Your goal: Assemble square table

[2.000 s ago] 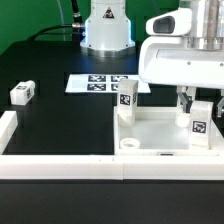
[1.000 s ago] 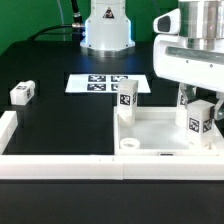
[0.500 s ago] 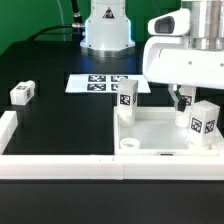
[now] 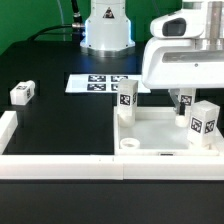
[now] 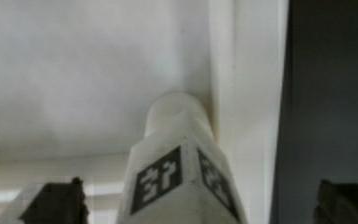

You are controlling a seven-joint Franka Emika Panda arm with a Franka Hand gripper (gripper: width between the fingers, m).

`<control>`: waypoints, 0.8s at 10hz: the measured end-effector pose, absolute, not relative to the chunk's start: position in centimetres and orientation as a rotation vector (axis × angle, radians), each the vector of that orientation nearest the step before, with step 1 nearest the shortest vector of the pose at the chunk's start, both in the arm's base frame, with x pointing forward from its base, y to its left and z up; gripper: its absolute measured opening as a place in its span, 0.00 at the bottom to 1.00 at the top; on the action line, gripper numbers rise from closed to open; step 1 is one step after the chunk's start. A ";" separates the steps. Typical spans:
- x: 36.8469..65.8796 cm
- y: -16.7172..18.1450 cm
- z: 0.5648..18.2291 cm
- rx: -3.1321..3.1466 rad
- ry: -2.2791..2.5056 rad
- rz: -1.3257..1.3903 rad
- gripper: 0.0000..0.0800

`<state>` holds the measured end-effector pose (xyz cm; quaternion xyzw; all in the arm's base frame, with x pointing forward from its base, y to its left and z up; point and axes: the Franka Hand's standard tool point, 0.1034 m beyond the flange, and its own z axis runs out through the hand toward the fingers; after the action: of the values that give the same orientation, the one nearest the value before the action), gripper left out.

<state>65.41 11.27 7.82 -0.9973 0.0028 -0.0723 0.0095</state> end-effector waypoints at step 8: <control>65.6 10.7 7.9 -3.124 -0.572 -0.230 0.51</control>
Offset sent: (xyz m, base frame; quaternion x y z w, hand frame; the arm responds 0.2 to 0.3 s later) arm 0.0064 -0.0013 0.0016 -0.0086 -0.0047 -0.2006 0.9796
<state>65.61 10.69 7.93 -0.9809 -0.1796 -0.0721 -0.0213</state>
